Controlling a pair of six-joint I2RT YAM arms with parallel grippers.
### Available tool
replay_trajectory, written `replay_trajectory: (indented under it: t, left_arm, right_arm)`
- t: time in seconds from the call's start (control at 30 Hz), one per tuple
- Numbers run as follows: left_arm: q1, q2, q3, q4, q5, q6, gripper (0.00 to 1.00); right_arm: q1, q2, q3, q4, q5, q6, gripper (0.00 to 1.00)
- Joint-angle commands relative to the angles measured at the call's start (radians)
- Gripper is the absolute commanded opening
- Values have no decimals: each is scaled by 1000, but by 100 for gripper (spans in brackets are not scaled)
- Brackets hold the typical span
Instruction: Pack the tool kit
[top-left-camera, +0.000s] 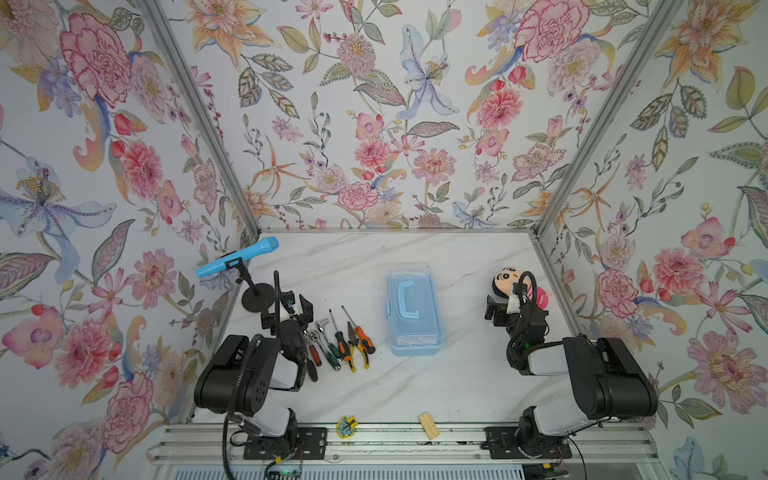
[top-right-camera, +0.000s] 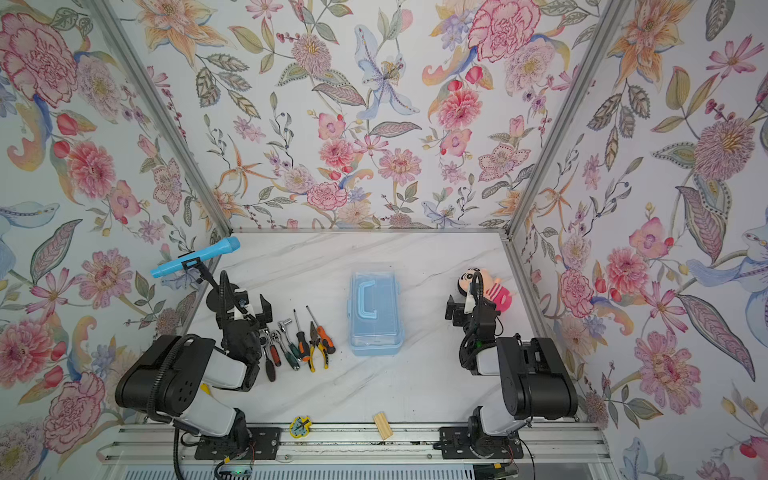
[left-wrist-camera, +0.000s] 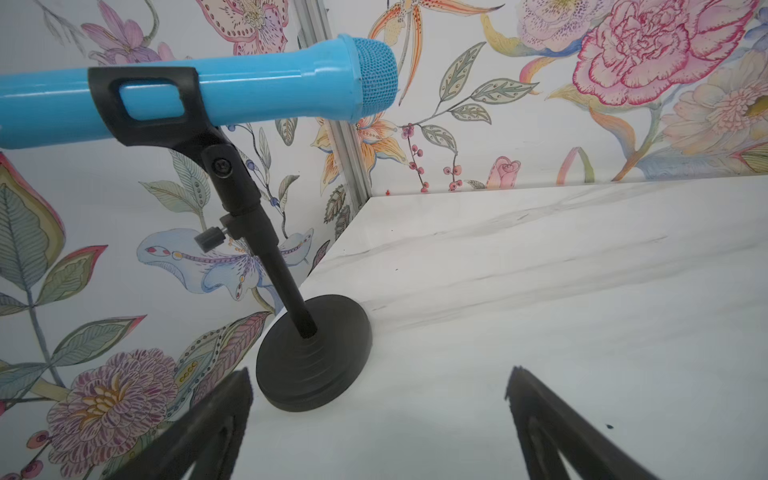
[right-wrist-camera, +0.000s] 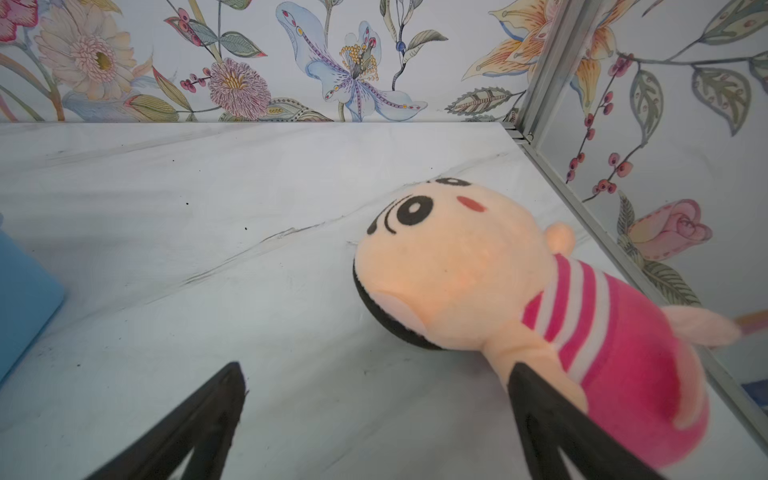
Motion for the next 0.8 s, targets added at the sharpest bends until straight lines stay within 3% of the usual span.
replay_trajectory:
  t: [0.0,0.77]
  left_arm:
    - [-10,10,15,48,9,15,99]
    - [4,4,15,16,41,4,99]
  right_arm:
    - [-1,9,12,46,-10,-18,99]
    - [-8,8,14,40,-22,-16,99]
